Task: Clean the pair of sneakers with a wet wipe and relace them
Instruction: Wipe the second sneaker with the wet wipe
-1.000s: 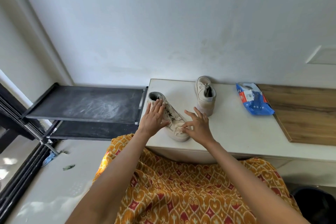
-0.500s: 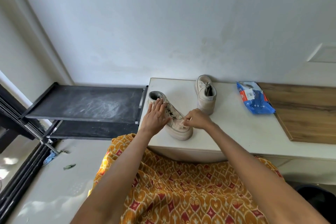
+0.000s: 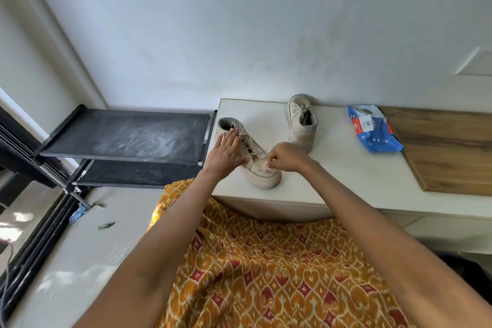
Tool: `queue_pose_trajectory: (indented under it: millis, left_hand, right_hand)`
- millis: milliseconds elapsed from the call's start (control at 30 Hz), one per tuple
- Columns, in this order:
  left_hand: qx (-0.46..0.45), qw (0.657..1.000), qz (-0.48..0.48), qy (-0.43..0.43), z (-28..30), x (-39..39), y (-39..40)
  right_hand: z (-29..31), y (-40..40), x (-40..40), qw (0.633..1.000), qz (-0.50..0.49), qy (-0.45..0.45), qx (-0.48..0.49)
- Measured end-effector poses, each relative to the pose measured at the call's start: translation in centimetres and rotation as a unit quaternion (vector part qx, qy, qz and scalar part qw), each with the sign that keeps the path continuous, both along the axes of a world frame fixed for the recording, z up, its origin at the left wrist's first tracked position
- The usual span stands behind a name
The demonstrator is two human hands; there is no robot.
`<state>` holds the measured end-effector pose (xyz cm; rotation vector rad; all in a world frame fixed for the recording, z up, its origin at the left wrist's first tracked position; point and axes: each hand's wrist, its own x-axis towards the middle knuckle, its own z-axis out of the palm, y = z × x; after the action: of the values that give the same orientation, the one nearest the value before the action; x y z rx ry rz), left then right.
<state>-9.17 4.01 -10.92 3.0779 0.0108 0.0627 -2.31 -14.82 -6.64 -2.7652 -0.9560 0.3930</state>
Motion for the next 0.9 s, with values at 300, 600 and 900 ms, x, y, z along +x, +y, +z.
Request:
queue_pose_trajectory:
  millis: [300,600,900]
  left_hand:
    - [-0.032,0.999,-0.007,-0.031,-0.6,-0.1,0.4]
    - [-0.053,0.997,-0.015,-0.056,-1.3,0.0,0.5]
    - [-0.067,0.996,0.000,-0.061,-1.7,0.6,0.4]
  right_hand:
    - [-5.1,0.1,-5.5,0.938,0.161,-0.296,0.083]
    - [-4.1,0.3,-4.2,0.904,0.169,-0.378,0.109]
    - [-5.6,-3.5,-4.2,0.922,0.181,-0.315,0.138]
